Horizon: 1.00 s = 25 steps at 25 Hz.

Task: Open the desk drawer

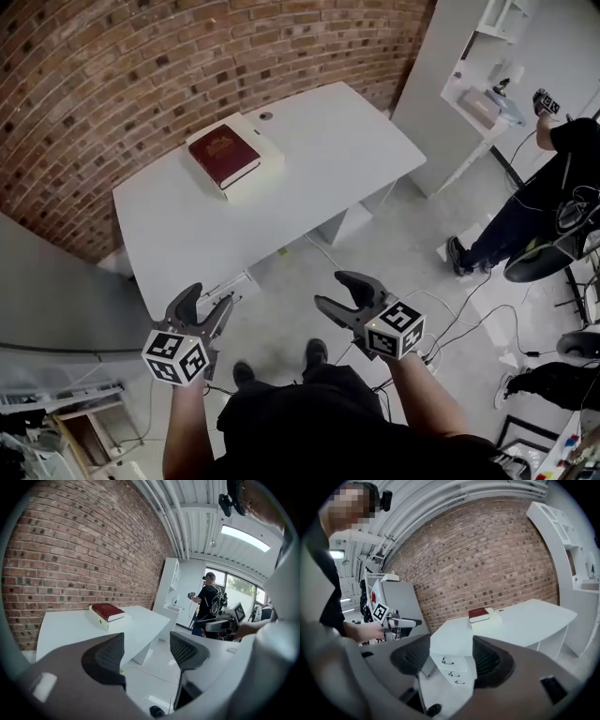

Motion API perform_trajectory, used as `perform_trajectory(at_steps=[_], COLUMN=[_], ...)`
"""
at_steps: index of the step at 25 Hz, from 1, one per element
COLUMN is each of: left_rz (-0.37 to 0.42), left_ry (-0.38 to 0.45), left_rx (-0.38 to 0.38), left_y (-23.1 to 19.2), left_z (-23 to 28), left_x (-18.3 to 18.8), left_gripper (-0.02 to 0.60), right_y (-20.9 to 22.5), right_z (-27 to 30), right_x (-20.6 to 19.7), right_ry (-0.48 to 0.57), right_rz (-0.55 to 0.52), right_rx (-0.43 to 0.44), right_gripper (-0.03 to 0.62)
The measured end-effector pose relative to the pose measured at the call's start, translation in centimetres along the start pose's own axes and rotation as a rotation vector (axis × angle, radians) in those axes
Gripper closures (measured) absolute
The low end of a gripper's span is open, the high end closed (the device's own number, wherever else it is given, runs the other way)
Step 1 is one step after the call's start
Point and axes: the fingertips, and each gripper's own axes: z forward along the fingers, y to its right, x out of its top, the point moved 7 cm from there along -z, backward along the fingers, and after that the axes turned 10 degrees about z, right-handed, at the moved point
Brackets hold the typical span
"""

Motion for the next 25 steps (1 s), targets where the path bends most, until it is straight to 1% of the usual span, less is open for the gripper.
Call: perform_trajectory(at_steps=[4, 8, 11, 14, 16, 19, 22, 25], left_rz=[-0.033, -0.066, -0.089, -0.112, -0.141, -0.169, -0.164, -0.191], left_ry=[-0.048, -0.087, -0.107, -0.101, -0.084, -0.066, -0.110, -0.171], left_rx=[0.036, 0.071, 0.107, 0.148, 0.156, 0.147, 0.143, 0.145], left_y=[1.7, 2.1, 1.3, -0.1, -0.9, -1.8, -2.6, -3.7], left_z=[1.0, 0.2, -1.6, -3.6, -4.7, -6.1, -6.7, -6.3], left_x=[-1.4, -3.7, -5.1, -6.5, -7.6, -9.8, -12.6, -15.6], left_gripper=[0.272, 0.272, 0.272, 0.272, 0.272, 0.272, 0.272, 0.272], right_y=[1.9, 1.9, 0.1, -2.5, -4.3, -6.6, -7.6, -7.1], right_z=[1.0, 3.3, 5.8, 8.6, 10.4, 12.6, 14.6, 17.0], right_x=[-0.1, -1.0, -1.6, -2.3, -2.9, -3.7, -5.8, -9.0], right_ry=[-0.056, -0.099, -0.135, -0.192, -0.234, -0.265, -0.305, -0.357], right_rz=[-0.005, -0.013, -0.006, -0.027, -0.062, -0.103, -0.133, -0.111], right_rx=[0.064, 0.127, 0.173, 0.220, 0.242, 0.267, 0.288, 0.291], right_gripper=[0.327, 0.327, 0.327, 0.327, 0.327, 0.327, 0.327, 0.327])
